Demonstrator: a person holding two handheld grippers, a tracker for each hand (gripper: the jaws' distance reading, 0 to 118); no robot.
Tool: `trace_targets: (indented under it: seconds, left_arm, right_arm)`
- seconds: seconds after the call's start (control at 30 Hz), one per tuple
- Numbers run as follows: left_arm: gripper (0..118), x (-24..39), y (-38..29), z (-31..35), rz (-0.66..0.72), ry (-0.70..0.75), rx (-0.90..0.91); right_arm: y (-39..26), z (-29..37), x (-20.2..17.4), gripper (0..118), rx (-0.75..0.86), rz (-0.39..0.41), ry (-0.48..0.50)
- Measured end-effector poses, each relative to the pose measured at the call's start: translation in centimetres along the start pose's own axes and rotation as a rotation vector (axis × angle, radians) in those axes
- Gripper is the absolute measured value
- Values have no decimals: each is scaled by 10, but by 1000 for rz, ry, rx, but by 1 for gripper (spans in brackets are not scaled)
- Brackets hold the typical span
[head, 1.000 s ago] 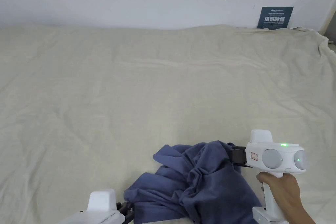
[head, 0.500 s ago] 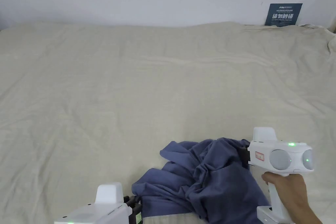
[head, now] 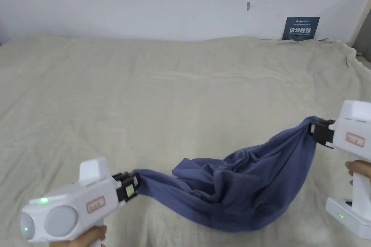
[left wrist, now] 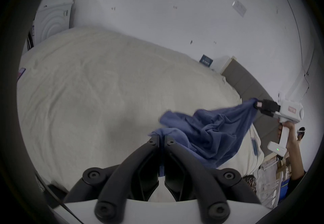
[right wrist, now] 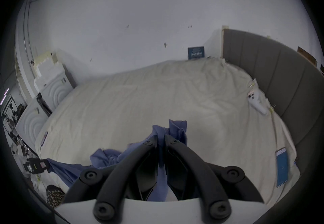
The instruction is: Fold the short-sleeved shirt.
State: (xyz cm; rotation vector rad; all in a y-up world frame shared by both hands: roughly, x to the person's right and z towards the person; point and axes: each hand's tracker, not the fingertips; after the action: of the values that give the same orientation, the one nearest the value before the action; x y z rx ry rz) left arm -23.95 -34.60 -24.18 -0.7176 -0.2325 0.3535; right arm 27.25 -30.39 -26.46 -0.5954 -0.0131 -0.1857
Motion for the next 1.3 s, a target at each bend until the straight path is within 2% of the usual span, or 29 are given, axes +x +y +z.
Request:
trace_targets:
  seconds: [0.23,0.6,0.8,0.87,1.07,1.17,1.3]
  left_arm:
    - [1,-15,99,26,78,-25,158]
    - [1,24,221,33,-29,0,274]
    - [1,39,288,28,-87,45,331]
    - [1,43,310,26,-142,98,375]
    - [1,52,353,20,-189,130,455]
    - [1,55,364,11,-258,180,474]
    - [1,51,366,-8,-277,201,452]
  right_arm:
    - [54,31,19,5,91,14,-49]
    - [134,35,5,5,215,-25,-46]
    - [183,22,-8,5,306,-4,-75]
    - [199,14,-10,5,345,-22,-76]
    - [227,-9,-26,5,420,-31,-72]
    - [233,-25,-34,5,435,5,-82]
    - [228,-49,-34,5,409,3,-85]
